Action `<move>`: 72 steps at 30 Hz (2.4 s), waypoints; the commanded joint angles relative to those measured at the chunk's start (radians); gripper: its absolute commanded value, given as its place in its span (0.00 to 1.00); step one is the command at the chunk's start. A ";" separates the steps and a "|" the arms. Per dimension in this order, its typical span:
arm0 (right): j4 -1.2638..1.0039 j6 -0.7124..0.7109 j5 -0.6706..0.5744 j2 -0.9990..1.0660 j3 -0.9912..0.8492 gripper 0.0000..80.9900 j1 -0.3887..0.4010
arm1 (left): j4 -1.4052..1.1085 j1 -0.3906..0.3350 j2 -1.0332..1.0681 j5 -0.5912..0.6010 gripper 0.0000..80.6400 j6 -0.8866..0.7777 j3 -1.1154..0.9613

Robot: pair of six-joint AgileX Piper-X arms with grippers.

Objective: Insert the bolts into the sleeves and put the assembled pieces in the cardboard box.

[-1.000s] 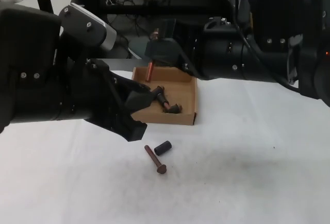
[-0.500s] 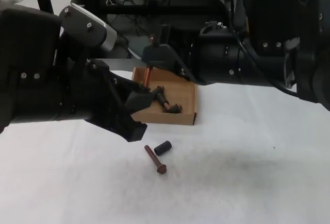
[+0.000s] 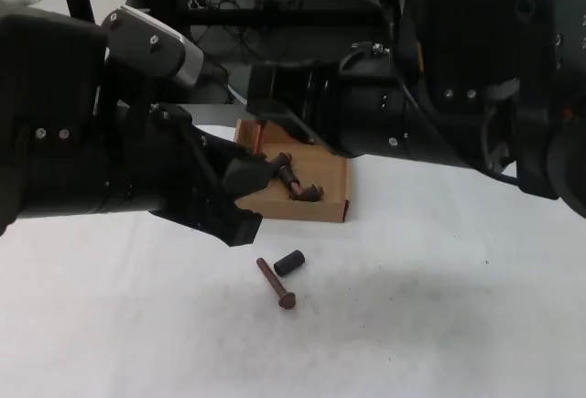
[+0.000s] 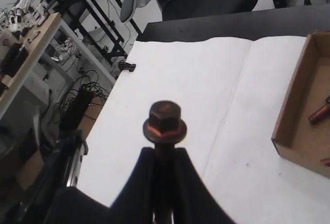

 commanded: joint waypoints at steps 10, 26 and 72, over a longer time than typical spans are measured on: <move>0.032 -0.008 0.060 -0.035 -0.012 0.01 0.064 | -0.020 0.000 -0.013 -0.003 0.02 0.000 -0.004; 0.032 0.038 0.090 -0.055 -0.010 0.01 0.072 | -0.043 0.000 -0.013 -0.082 0.02 0.000 -0.004; 0.105 -0.016 0.031 -0.055 -0.010 0.86 0.063 | -0.191 -0.002 -0.021 -0.062 0.02 -0.026 -0.004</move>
